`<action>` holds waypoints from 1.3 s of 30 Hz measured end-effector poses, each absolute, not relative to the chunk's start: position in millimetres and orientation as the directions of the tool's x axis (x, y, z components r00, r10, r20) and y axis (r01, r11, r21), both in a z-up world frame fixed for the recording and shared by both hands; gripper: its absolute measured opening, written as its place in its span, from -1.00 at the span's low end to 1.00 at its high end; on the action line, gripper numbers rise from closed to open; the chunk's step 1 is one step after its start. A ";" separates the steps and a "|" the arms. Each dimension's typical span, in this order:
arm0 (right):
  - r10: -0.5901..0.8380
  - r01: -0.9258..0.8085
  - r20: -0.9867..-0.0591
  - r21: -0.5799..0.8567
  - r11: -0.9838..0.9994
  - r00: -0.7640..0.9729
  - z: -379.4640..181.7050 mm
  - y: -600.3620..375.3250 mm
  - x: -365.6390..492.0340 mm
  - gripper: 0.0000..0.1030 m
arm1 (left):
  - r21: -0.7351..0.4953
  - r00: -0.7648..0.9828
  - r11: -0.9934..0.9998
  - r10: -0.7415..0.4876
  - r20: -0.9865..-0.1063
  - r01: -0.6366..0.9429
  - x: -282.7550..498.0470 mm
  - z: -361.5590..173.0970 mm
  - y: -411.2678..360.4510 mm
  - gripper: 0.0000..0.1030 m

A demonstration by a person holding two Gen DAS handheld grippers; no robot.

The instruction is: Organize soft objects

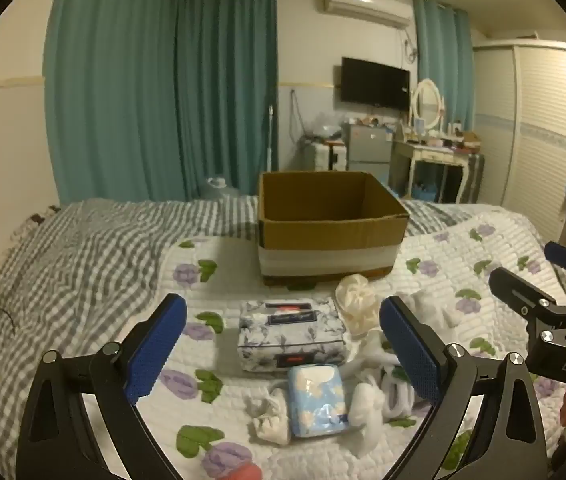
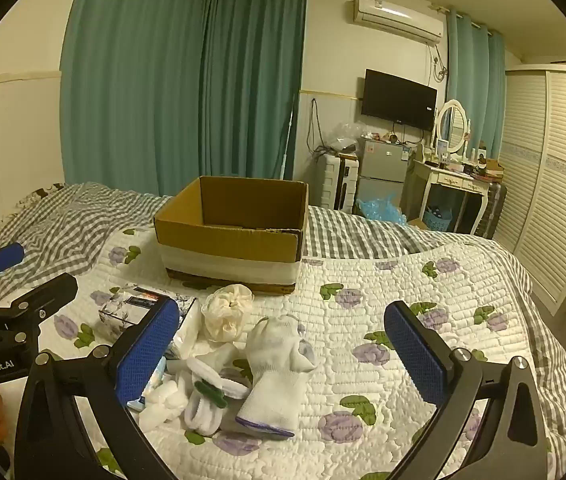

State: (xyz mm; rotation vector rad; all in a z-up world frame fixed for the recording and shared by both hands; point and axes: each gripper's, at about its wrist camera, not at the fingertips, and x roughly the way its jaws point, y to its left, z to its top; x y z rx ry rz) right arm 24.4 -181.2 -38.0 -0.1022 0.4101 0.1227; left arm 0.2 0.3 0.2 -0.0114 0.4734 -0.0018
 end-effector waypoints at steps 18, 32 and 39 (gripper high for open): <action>0.102 -0.139 -0.406 -0.063 0.988 0.908 -40.9 -181.0 26.5 1.00 | -0.006 0.896 1.000 -0.003 -0.445 0.000 -1.7 -0.1 -6.0 0.92; 0.098 -0.135 -0.413 -0.062 0.989 0.905 -41.5 -182.7 29.7 1.00 | -0.006 0.897 1.000 -0.005 -0.443 0.003 -1.0 0.9 -3.4 0.92; 0.096 -0.134 -0.414 -0.065 0.989 0.905 -42.5 -182.2 29.6 1.00 | -0.005 0.897 1.000 -0.006 -0.442 0.004 -1.3 0.1 -3.8 0.92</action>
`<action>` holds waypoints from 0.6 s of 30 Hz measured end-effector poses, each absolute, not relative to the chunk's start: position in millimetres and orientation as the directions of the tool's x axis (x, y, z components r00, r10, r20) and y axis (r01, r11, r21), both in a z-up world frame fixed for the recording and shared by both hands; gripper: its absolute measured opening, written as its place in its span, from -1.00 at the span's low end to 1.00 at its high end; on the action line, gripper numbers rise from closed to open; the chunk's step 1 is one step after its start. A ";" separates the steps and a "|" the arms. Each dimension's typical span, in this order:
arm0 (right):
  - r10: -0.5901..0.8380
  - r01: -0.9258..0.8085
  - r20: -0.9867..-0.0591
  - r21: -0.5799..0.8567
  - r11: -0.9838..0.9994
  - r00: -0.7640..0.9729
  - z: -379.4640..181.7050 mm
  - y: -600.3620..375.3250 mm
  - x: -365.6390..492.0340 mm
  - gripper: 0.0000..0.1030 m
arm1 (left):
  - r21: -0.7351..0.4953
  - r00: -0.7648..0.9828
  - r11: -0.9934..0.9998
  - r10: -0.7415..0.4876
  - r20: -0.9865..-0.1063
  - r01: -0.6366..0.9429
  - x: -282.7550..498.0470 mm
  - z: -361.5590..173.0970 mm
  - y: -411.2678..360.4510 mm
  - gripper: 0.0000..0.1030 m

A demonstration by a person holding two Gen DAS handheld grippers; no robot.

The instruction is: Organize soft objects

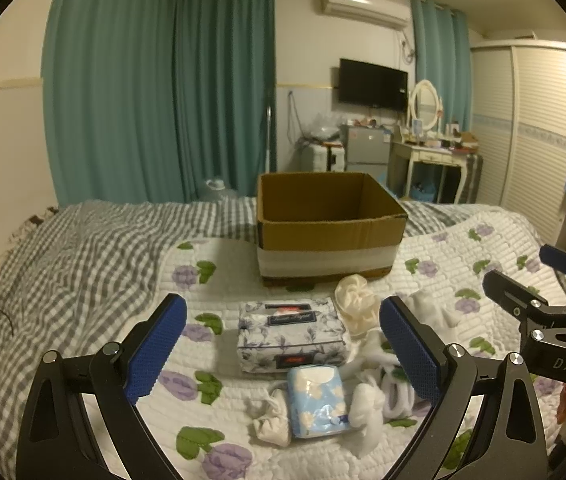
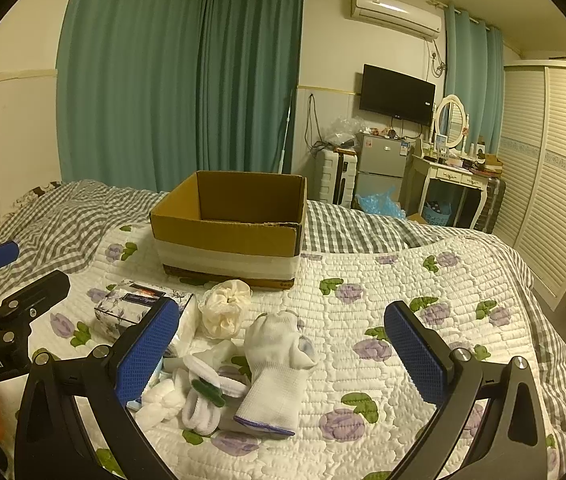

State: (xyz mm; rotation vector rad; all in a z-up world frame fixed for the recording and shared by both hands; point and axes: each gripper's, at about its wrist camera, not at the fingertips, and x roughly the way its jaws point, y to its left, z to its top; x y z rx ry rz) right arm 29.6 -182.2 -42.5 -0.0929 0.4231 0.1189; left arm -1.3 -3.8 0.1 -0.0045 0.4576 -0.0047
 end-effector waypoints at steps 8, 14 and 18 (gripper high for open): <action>0.097 -0.136 -0.420 -0.063 0.989 0.902 -43.0 -182.2 30.5 1.00 | -0.005 0.898 1.000 -0.009 -0.440 0.007 -0.9 1.3 -1.8 0.92; 0.099 -0.138 -0.426 -0.061 0.989 0.900 -45.4 -183.2 29.5 1.00 | -0.005 0.898 1.000 -0.008 -0.440 0.007 -1.0 1.3 -1.9 0.92; 0.098 -0.136 -0.425 -0.060 0.989 0.900 -45.4 -182.5 29.7 1.00 | -0.005 0.898 1.000 -0.009 -0.440 0.008 -1.3 1.4 -2.4 0.92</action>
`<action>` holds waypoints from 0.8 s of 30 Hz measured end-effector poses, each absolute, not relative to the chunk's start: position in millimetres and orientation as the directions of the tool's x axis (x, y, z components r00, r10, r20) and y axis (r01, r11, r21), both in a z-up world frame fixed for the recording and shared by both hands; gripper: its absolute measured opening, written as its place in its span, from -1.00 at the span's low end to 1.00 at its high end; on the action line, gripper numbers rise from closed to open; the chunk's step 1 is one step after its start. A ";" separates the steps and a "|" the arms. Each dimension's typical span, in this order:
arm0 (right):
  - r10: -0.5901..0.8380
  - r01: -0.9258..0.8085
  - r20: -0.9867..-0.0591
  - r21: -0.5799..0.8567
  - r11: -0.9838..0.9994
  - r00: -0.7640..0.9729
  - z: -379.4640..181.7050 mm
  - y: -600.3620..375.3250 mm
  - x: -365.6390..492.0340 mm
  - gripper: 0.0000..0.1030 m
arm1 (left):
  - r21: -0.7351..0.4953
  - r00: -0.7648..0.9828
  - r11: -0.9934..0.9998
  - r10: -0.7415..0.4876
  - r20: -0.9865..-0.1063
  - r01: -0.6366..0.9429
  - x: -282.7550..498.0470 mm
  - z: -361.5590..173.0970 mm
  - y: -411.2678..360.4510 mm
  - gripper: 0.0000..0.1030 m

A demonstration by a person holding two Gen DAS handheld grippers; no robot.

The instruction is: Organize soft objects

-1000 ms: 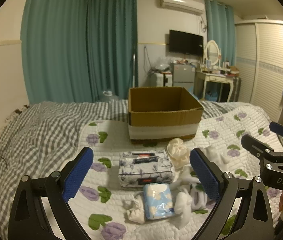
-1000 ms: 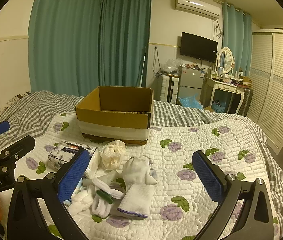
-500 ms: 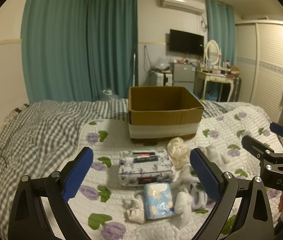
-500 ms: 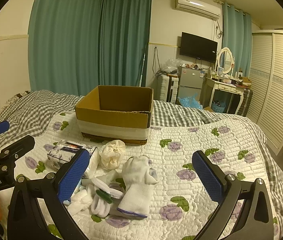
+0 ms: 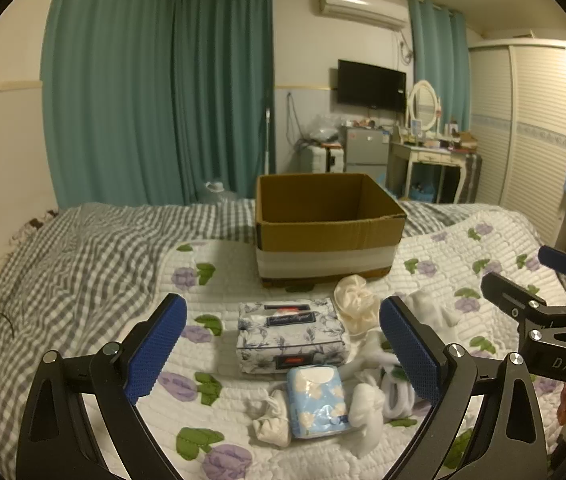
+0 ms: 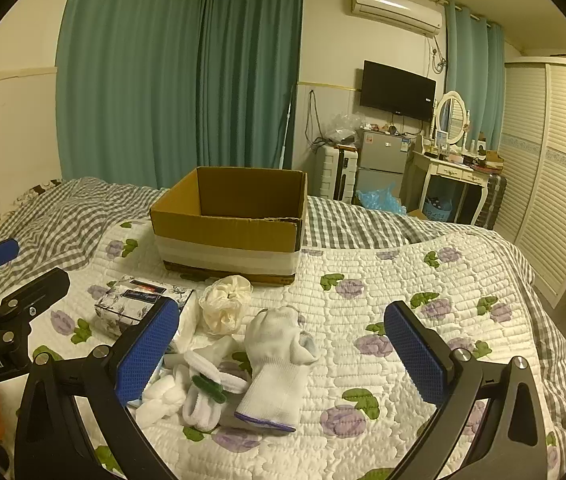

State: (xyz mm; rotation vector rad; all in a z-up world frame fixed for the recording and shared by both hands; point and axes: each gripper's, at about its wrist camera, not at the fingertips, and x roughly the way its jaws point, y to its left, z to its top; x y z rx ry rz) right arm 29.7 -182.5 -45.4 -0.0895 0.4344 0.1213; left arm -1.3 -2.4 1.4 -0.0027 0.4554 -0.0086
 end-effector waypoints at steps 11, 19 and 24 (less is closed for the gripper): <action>0.101 -0.137 -0.427 -0.056 0.989 0.899 -45.8 -183.7 29.9 1.00 | -0.007 0.902 1.000 -0.017 -0.430 0.015 -2.6 2.7 -1.8 0.92; 0.117 -0.148 -0.409 -0.044 0.988 0.905 -38.2 -182.9 24.5 1.00 | -0.011 0.908 1.000 -0.018 -0.418 0.014 -5.5 11.8 -0.3 0.92; 0.135 -0.154 -0.381 -0.021 0.988 0.915 -25.0 -188.2 15.1 1.00 | -0.036 0.918 0.999 -0.032 -0.396 0.019 -12.0 22.8 0.2 0.92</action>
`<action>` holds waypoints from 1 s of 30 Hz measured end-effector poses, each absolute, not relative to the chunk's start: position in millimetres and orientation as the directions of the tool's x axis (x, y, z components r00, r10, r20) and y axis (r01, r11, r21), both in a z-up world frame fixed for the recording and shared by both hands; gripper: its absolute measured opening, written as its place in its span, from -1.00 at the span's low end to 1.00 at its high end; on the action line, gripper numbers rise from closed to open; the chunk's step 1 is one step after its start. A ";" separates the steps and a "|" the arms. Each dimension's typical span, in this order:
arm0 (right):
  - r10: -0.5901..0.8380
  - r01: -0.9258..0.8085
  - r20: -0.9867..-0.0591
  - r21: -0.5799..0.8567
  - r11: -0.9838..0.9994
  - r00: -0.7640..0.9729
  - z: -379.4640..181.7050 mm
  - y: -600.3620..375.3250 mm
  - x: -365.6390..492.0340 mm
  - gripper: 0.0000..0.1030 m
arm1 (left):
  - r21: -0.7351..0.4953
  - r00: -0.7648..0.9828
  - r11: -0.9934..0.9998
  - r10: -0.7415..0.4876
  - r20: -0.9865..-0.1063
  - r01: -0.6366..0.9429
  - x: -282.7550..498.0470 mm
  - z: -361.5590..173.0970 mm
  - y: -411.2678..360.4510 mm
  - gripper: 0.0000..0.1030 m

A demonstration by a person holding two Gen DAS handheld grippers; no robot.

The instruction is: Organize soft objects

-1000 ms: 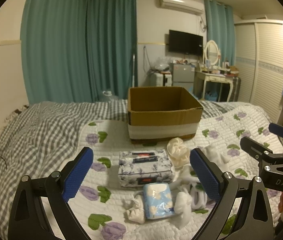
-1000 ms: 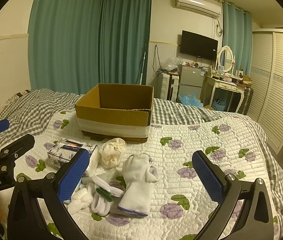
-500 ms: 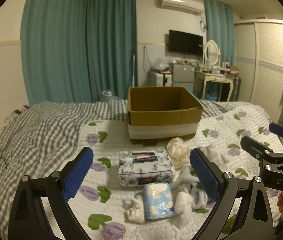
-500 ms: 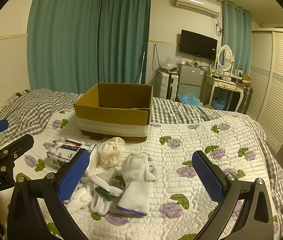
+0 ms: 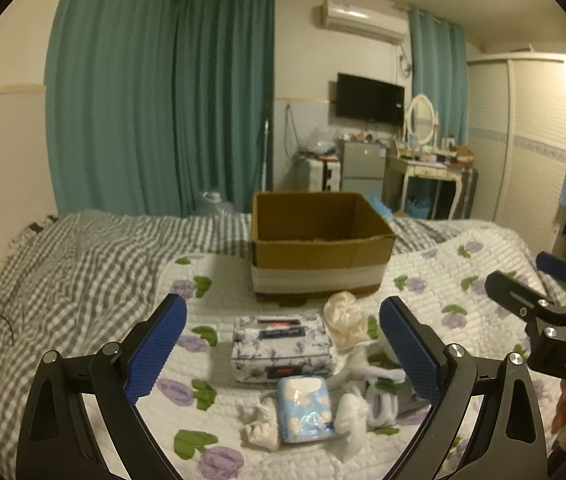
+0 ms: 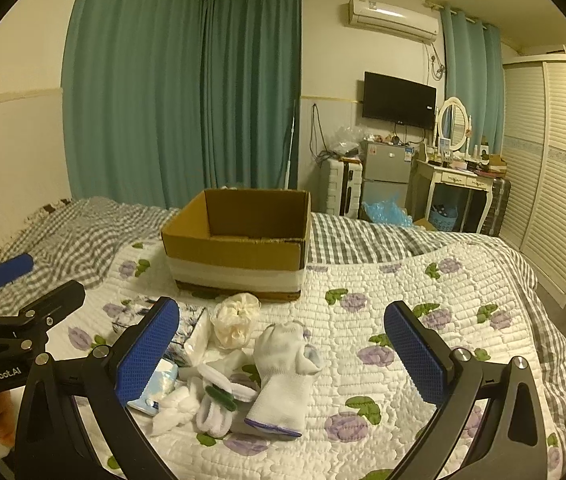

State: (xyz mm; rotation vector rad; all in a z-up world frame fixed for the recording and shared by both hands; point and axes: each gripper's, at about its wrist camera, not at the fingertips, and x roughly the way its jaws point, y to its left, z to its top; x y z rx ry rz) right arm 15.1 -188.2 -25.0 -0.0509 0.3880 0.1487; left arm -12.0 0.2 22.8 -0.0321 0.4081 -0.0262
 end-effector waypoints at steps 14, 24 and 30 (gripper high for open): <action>0.105 -0.147 -0.482 -0.050 0.988 0.870 -26.3 -202.3 19.1 1.00 | -0.033 0.847 0.999 0.000 -0.531 -0.021 5.4 -12.7 -2.4 0.92; 0.102 -0.163 -0.703 -0.020 0.986 0.704 -108.7 -210.8 68.0 0.92 | -0.004 0.724 1.000 0.009 -0.689 -0.017 31.2 -72.3 -9.1 0.91; 0.130 -0.181 -0.737 0.010 0.983 0.663 -117.1 -205.2 102.5 0.91 | -0.012 0.715 1.000 0.001 -0.699 -0.014 47.7 -69.2 -5.9 0.91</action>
